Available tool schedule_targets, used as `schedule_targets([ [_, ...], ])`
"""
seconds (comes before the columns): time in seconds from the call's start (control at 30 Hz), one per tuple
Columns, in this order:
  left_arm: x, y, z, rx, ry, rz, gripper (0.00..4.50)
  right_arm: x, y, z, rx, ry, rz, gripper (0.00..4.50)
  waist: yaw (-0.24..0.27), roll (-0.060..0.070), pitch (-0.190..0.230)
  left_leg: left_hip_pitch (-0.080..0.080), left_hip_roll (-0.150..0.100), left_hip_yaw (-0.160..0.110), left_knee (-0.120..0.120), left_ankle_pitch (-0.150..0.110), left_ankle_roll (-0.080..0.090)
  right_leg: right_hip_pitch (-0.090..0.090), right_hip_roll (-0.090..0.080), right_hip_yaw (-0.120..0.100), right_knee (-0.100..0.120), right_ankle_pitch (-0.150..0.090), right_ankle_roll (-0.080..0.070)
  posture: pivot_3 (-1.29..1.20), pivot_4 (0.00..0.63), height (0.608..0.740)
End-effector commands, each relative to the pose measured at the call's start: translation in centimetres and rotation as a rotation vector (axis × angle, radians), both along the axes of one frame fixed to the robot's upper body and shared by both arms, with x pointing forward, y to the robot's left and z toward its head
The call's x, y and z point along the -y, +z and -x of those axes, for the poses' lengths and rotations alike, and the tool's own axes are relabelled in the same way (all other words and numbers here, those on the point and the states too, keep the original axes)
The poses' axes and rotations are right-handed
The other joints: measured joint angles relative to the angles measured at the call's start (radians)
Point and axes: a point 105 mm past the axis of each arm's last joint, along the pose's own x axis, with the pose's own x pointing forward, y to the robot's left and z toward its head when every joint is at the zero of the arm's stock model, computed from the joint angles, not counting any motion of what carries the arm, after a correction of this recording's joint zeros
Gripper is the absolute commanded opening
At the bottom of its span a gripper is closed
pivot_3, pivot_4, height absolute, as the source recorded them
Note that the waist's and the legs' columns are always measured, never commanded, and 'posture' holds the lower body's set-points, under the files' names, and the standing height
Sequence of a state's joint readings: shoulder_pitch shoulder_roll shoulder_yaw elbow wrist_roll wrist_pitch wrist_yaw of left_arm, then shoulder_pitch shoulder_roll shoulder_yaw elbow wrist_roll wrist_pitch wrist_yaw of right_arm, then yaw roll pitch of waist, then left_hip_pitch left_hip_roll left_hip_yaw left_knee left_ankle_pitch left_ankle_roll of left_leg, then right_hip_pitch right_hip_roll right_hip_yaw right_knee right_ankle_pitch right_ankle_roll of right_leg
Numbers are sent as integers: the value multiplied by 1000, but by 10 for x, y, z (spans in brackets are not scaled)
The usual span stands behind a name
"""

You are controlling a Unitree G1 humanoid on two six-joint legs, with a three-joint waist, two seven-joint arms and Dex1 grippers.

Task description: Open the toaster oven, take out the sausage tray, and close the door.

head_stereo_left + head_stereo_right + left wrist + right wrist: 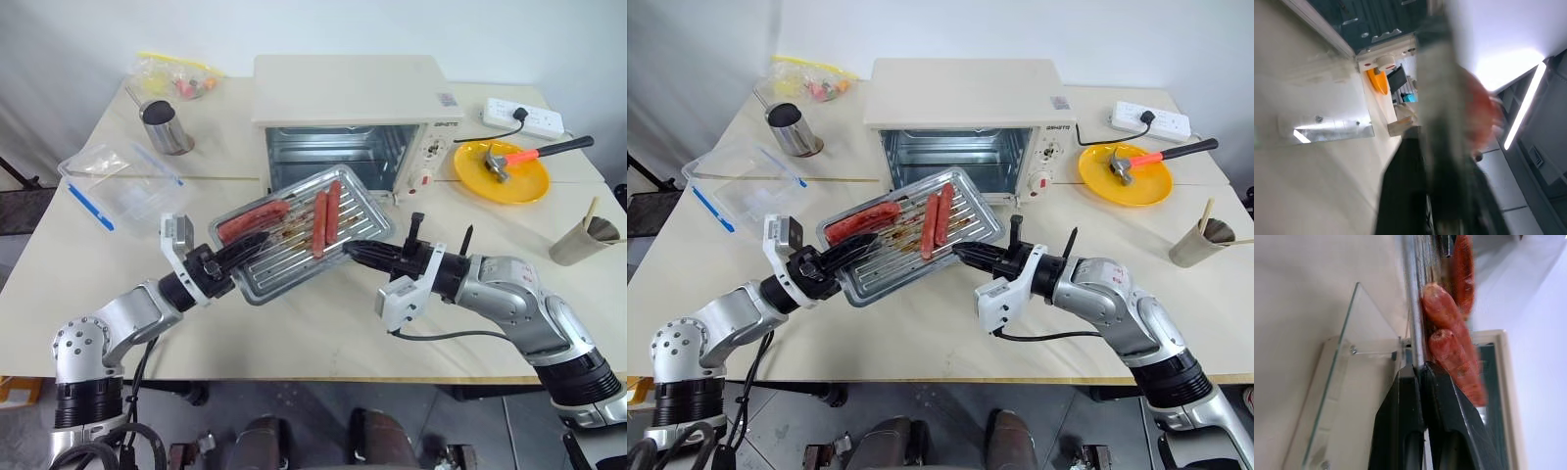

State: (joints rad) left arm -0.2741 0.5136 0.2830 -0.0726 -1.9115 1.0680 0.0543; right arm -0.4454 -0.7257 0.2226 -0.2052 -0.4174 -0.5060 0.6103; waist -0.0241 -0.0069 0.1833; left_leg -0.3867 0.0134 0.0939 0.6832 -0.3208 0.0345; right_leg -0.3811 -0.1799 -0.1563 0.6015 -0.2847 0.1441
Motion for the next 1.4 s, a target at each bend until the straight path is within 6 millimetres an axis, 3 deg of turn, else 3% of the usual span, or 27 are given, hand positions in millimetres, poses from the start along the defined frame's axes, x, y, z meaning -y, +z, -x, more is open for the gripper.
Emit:
schedule_targets([
  [0.03, 3, -3, 6, -32, 0, -5, 16, -1, 29, 5, 29, 14, -122, 0, 0, 0, 0, 0, 0, 0, 0, 0, 0, 0, 0, 0, 0, 0, 0, 0, 150, 740],
  [0.33, 6, -19, 4, -115, 29, 2, 16, -4, 24, 8, -63, 8, -109, 0, 1, 0, 0, 0, 0, 0, 0, 0, 0, 1, 0, 0, -2, 0, 0, 0, 150, 740],
  [0.57, 8, -26, 6, -142, 37, 7, 0, -4, 20, 10, -97, 1, -57, 2183, 2, 0, 0, 0, 0, 0, 0, 0, 0, 3, 1, 0, -6, 0, 0, 0, 150, 740],
  [0.8, 9, -26, 8, -146, 70, 54, 0, 4, 14, 16, -272, 35, -13, 4457, 7, 0, 0, 0, 0, 0, -1, 0, 0, 4, 2, 0, -8, 0, 0, 0, 150, 740],
  [0.93, 4, -23, 12, -128, 100, 92, 0, 14, 12, 18, -423, 20, 6, 4489, 13, 0, 0, 0, 0, 0, -1, 0, 0, 4, 2, 0, -9, 0, 0, 0, 150, 740],
  [1.03, -2, -22, 18, -116, 146, 140, 0, 32, 11, 9, -565, -63, 13, 4489, 21, 0, 0, 0, 0, 0, -1, 0, 0, 5, 2, 0, -10, 0, 0, 0, 150, 740],
  [1.23, -12, -23, 30, -114, 265, 228, 0, 73, 13, -15, -730, -245, 19, 4489, 25, 0, 0, 0, 0, 0, -1, -1, 1, 5, 1, 0, -12, 0, 0, 0, 150, 740],
  [1.4, -22, -29, 41, -153, 395, 296, 0, 114, -3, -34, -807, -390, 43, 4489, 26, 0, 0, -1, 0, 1, -1, -1, 2, 6, 1, 0, -13, 0, 0, 0, 150, 740],
])
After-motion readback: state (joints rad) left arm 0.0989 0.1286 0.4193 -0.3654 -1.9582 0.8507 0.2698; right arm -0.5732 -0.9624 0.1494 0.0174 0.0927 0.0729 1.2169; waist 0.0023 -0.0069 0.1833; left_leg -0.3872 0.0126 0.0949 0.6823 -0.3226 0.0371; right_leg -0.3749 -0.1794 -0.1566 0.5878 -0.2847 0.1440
